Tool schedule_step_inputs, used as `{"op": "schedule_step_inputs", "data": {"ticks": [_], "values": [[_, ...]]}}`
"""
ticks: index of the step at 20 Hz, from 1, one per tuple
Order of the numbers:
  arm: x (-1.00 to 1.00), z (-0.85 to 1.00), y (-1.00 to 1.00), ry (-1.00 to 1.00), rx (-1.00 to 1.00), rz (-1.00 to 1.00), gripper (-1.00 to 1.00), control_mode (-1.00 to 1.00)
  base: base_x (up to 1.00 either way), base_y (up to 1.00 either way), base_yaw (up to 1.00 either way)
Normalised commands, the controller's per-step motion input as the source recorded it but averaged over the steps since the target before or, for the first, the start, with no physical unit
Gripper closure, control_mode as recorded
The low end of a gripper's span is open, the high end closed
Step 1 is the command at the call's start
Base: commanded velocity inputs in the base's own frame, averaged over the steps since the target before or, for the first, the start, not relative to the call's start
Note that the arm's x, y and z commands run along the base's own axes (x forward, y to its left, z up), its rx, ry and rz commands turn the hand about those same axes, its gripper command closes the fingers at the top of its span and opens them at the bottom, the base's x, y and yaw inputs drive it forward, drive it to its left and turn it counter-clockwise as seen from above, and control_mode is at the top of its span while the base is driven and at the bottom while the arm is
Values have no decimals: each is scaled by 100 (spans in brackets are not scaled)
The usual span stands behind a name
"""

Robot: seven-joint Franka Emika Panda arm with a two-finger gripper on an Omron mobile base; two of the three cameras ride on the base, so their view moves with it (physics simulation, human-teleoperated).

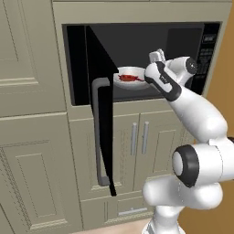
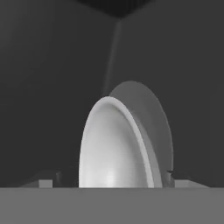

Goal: Remove the orange from the bowl and place it on the small plate. Then place the bowl with only the fish in the microwave, close the door, and press the start button to microwave the fish.

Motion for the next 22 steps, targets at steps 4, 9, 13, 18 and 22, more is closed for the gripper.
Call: {"op": "schedule_step_inputs", "data": {"ticks": [4,9,13,18,22], "values": [[-81,16,-13,-11,0,0,-100,-100,0,0,0],[-62,-14,-21,-5,-2,0,-100,-100,0,0,0],[-97,1,-27,-10,0,0,-100,-100,0,0,0],[-61,5,-8,-1,0,0,-100,-100,0,0,0],[-43,9,0,0,0,0,-100,-100,0,0,0]]}}
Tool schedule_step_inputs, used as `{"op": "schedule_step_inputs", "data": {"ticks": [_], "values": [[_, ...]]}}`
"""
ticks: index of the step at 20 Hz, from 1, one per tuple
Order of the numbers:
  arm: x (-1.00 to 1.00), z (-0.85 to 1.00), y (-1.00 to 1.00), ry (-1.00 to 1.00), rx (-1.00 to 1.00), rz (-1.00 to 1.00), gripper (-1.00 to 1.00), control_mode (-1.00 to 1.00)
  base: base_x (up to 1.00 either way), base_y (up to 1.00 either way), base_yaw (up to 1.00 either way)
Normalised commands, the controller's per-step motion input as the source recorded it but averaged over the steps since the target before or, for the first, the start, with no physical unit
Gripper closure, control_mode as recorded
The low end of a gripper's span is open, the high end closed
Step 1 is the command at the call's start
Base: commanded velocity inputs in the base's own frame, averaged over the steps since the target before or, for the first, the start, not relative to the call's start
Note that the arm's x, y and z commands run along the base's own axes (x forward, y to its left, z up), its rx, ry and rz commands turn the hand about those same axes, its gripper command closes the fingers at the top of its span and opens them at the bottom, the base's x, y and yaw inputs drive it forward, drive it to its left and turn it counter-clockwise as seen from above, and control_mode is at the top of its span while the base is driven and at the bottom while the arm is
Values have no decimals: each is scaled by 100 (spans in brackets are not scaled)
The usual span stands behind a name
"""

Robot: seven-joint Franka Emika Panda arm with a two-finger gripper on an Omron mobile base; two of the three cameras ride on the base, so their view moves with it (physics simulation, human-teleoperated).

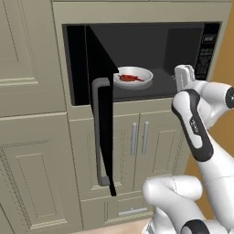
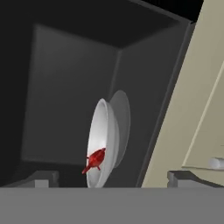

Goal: Remove the orange from the bowl and place it on the small plate. Then place the bowl with only the fish in the microwave, close the door, and press the start button to microwave the fish.

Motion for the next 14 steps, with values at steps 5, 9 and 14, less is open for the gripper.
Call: {"op": "schedule_step_inputs", "data": {"ticks": [5,9,14], "values": [[-51,2,-11,-5,0,0,-100,-100,0,0,0],[-41,4,-2,-2,0,0,-100,-100,0,0,0],[-64,17,-14,-4,0,0,-100,-100,0,0,0]]}}
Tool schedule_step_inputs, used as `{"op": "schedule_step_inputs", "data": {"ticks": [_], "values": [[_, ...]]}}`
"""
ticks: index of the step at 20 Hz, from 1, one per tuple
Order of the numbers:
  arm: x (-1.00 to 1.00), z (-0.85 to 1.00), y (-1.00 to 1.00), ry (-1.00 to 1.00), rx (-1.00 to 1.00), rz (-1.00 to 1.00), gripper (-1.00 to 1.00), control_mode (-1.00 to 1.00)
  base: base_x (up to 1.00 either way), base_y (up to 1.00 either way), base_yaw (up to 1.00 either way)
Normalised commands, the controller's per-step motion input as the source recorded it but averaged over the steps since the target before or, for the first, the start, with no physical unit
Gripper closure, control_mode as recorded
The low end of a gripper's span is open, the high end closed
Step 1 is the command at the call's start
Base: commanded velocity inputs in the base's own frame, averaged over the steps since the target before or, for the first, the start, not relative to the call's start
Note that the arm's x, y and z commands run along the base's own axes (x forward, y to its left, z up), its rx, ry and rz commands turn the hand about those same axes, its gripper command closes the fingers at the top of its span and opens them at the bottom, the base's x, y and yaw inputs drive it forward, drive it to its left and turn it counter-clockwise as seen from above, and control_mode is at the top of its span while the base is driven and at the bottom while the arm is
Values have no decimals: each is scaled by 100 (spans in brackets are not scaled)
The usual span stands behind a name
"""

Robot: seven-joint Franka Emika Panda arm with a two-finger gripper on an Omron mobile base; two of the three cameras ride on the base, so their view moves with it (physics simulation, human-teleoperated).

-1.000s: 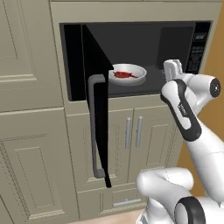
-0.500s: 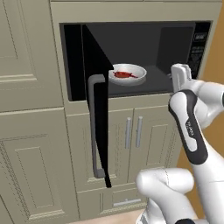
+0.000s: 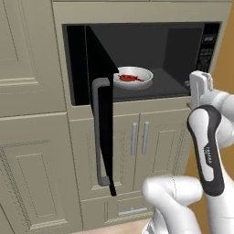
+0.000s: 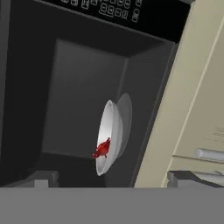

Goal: Remove the orange from the bowl and place it on the small plate. Then place the bowl with only the fish in the microwave, close the door, and press the start button to microwave the fish.

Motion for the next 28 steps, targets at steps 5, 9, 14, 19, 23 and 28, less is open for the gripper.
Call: {"op": "schedule_step_inputs", "data": {"ticks": [5,9,14,19,23,28], "values": [[-100,5,-26,-15,0,4,-100,-100,0,0,0],[-94,37,21,-2,-20,6,-100,-100,0,0,0],[-77,22,82,0,-47,6,-100,-100,0,0,0],[-33,-4,93,4,-68,3,-100,-100,0,0,0],[3,-42,12,2,-19,0,-100,-100,0,0,0],[-27,-2,87,-1,-56,20,-100,-100,0,0,0]]}}
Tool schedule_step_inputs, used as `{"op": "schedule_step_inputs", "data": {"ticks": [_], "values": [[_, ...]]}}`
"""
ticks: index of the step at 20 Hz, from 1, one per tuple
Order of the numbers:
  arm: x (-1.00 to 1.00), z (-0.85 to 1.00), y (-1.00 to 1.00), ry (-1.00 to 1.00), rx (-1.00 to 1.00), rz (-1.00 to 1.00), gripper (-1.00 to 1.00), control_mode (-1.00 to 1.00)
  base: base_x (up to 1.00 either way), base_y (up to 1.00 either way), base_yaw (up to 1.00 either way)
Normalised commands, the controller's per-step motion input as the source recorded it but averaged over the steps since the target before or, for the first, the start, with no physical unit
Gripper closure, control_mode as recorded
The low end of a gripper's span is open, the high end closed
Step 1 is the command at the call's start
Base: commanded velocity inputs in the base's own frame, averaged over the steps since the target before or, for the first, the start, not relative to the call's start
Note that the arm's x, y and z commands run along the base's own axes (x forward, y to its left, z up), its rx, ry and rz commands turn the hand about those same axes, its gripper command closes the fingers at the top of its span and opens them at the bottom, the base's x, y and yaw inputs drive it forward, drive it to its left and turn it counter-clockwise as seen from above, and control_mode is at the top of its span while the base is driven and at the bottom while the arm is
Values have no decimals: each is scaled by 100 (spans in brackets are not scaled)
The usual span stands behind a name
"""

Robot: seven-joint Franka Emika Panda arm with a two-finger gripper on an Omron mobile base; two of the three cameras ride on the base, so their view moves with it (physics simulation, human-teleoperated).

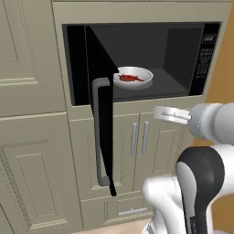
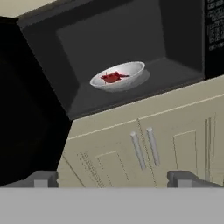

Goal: Remove the orange from the bowl and place it on the small plate. Then place the bowl with only the fish in the microwave, close the door, and press the start button to microwave the fish.

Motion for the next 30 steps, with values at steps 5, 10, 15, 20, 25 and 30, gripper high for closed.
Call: {"op": "schedule_step_inputs", "data": {"ticks": [5,10,15,20,25,30], "values": [[-52,1,58,-14,-66,23,-100,-100,0,0,0],[-34,0,70,-1,-61,30,-100,-100,0,0,0],[-38,3,91,0,-57,31,-100,-100,0,0,0],[-13,-3,99,0,-48,22,-100,-100,0,0,0],[5,-18,99,0,-38,20,-100,-100,0,0,0],[-27,-5,52,-23,-29,7,-100,-100,0,0,0]]}}
